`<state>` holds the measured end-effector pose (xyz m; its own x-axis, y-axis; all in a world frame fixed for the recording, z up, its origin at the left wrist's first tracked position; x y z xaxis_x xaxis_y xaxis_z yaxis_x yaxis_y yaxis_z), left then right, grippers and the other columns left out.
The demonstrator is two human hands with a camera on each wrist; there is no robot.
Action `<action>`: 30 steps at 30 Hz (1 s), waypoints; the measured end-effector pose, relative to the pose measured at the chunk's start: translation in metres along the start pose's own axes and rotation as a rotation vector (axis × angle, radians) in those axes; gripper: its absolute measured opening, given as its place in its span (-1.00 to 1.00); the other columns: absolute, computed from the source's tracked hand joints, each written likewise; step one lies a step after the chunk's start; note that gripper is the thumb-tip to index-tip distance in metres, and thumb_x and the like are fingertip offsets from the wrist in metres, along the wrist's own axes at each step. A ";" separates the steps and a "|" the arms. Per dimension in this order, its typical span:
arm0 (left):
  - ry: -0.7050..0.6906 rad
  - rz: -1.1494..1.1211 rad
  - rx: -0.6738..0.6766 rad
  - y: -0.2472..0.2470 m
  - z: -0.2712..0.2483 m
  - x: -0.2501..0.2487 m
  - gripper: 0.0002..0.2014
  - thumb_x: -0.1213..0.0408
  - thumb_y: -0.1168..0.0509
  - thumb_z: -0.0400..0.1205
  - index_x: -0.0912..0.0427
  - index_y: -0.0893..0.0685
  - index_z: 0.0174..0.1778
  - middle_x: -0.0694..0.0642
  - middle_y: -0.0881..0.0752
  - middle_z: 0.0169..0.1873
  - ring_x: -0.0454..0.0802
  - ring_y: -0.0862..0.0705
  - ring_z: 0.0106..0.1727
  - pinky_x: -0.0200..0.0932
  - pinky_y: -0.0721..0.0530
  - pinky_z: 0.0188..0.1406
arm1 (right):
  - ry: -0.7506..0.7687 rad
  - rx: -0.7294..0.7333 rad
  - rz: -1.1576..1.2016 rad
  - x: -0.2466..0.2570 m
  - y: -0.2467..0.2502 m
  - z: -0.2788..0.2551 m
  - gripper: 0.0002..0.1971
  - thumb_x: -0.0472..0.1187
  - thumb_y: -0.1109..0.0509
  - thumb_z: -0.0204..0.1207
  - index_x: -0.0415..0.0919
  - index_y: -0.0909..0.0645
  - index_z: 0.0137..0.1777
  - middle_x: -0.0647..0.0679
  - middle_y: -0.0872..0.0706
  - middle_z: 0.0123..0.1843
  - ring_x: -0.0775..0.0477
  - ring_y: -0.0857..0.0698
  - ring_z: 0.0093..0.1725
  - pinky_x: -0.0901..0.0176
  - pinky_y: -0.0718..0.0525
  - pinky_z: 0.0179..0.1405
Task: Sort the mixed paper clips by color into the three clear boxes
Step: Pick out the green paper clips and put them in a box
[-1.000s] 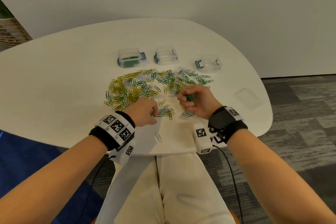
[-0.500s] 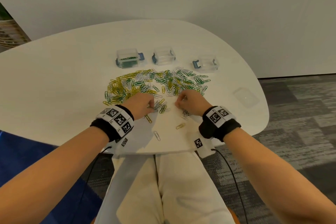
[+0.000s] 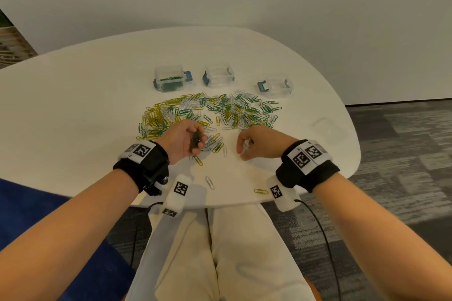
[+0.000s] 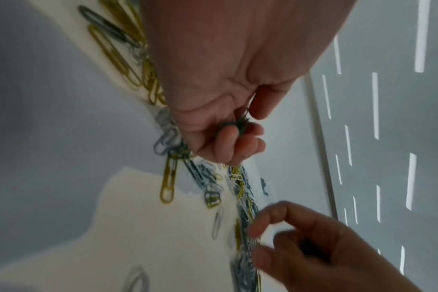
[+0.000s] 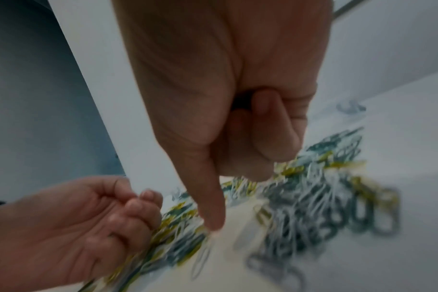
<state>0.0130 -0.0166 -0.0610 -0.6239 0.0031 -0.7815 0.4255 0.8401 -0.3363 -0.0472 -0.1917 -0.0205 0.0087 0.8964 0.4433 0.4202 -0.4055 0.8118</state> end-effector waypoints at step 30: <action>-0.348 1.570 -0.142 -0.021 0.017 -0.019 -0.79 0.10 -0.42 0.53 0.10 -0.67 -0.01 -0.01 -0.55 -0.18 -0.01 -0.57 -0.11 -0.19 -0.45 -0.20 | 0.064 -0.221 -0.008 0.011 -0.006 0.045 -0.92 -0.18 -0.46 0.49 -0.14 -0.71 -0.06 0.20 -0.49 -0.34 0.08 -0.50 -0.29 0.23 -0.43 -0.23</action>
<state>0.0273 -0.0441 -0.0480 0.5263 0.7645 -0.3722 0.3949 0.1678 0.9033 -0.0089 -0.1717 -0.0377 -0.0540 0.8894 0.4538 0.2109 -0.4341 0.8758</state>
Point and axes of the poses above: each hand's wrist, its own z-axis towards the middle knuckle, its own y-axis out of the back of the hand, x = y × z, the point moved 5 cm from there along z, towards the middle knuckle
